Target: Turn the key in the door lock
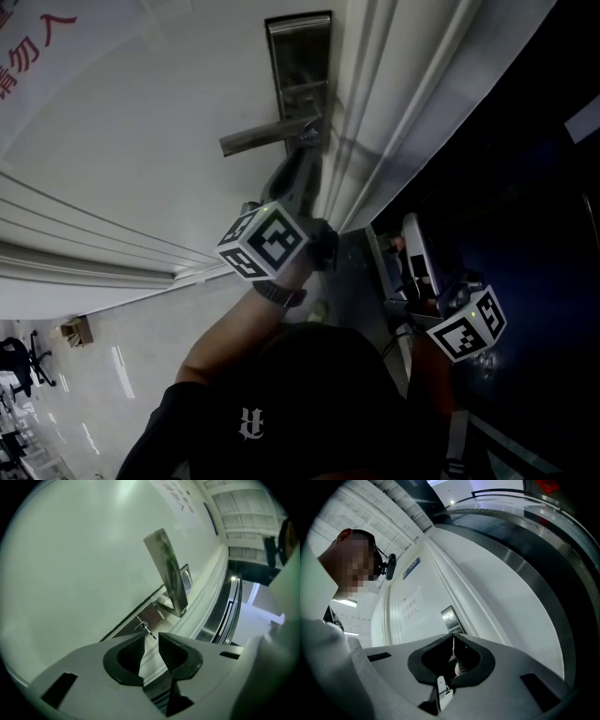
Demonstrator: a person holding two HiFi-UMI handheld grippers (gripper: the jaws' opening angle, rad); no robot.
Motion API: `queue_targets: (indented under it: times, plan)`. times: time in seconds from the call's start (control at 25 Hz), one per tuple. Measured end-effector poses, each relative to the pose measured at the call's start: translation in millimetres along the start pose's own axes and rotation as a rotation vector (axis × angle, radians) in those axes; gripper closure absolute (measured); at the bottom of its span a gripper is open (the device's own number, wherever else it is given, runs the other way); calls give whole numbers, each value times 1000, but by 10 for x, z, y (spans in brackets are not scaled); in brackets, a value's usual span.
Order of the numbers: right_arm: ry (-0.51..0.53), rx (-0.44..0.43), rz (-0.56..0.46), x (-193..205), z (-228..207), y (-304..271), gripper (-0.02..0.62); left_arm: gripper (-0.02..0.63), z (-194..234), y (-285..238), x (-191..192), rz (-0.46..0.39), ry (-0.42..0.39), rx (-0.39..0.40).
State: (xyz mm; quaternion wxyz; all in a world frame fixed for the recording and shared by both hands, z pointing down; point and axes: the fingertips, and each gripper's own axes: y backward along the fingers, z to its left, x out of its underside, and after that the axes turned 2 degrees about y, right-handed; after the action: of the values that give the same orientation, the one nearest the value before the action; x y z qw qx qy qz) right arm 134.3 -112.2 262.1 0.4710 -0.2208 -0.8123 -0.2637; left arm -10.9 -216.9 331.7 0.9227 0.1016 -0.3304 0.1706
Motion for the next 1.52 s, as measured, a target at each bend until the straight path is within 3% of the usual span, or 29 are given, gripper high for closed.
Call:
queue_targets:
  times: [0.56,0.92,1.2,1.28,1.52]
  plan:
    - [4,-24,25,58,67,-20,580,532,41,-134,-35,-32,249,23]
    - [1,-33,43,53,92,-34,580,534,50,-208,-38,-108,284,6]
    - [-16,-30,63,104,58,-35,580,569,46,-238,-53,-122,382,15]
    - [-18,-30,64,107,53,-31,580,577,40,-234,-56,-111,362,5]
    - [-34,-39,66,119,33,-33,580,577,12,-245,-57,-42,188,-51]
